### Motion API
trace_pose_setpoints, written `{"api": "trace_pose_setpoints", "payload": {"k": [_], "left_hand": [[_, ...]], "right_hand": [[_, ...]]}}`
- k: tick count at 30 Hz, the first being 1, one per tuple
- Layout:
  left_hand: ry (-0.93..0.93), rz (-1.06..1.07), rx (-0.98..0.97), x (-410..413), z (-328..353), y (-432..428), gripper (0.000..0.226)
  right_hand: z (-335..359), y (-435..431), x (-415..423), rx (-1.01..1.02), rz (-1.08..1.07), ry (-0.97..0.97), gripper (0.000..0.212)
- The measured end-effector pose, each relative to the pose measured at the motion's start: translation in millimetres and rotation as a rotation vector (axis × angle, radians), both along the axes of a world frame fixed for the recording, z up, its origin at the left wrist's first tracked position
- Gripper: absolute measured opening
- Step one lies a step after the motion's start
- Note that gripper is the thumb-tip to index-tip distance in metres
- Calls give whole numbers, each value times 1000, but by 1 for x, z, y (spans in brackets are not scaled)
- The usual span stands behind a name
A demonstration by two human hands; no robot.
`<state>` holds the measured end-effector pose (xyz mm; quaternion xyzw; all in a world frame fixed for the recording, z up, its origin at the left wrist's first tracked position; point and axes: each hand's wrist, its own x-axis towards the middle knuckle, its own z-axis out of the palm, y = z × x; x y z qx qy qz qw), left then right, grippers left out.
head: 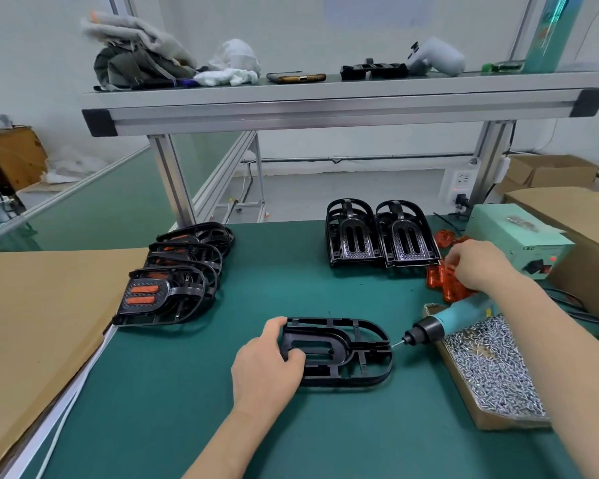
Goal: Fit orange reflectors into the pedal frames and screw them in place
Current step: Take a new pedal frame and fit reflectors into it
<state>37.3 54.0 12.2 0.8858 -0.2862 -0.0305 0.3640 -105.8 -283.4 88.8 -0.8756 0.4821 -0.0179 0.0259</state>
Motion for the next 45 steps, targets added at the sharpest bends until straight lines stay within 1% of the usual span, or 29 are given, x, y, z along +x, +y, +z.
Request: {"api": "trace_pose_setpoints", "payload": {"k": [5,6,7,8,9,10,13,15,16,17,18,19,21,23,24,25,27,29,31,37,43,45], "left_hand": [[8,-12,23,-1,-1,0,48],[11,-11,19,-2,-1,0,47],[14,-9,12,-2,-1,1,47],[16,-5,7,-2,-1,1,45],[9,-2,4,-3,-2,1,44],[-7,3,1,-3,-1,2,41],[-136,20,-47,-4,3,3,30],[-222,31,-133,-6,8,2,22],[-225,28,-198,-9,12,1,15],[-179,10,-276,-12,16,0,7],[-66,-18,-348,-15,21,-2,5],[119,-55,-408,-17,28,-5,9],[578,-149,-504,-22,44,-11,20],[965,-230,-573,-27,58,-14,36],[1098,-245,-603,-28,62,-14,41],[1190,-246,-630,-28,66,-13,44],[1315,-225,-672,-28,70,-12,45],[1404,-196,-696,-28,73,-10,40],[1444,-168,-705,-27,76,-10,39],[1417,-127,-696,-22,81,-9,40],[1402,-128,-656,-19,79,-10,49],[1393,-120,-652,-18,78,-11,48]], "right_hand": [[15,28,-3,128,-15,-460,30],[17,37,-2,191,-5,-562,29],[19,49,-2,318,18,-689,29],[21,64,-1,499,62,-824,28],[23,78,0,671,124,-935,27],[24,91,1,791,175,-1014,26],[23,124,5,971,240,-1136,22],[21,143,8,1062,285,-1185,21],[19,151,10,1105,307,-1213,20],[18,160,11,1146,325,-1249,20],[16,167,13,1187,333,-1290,20],[13,173,14,1228,332,-1328,21],[7,182,18,1293,326,-1364,22],[2,188,20,1334,311,-1379,22],[1,191,20,1350,301,-1385,22],[-1,193,20,1362,293,-1392,22],[-2,193,19,1365,288,-1395,26],[-3,192,17,1334,276,-1369,27],[-3,190,15,1293,255,-1342,22],[-3,185,11,1186,248,-1298,18],[-7,187,11,1189,217,-1335,16],[-9,188,11,1192,213,-1355,15]]}}
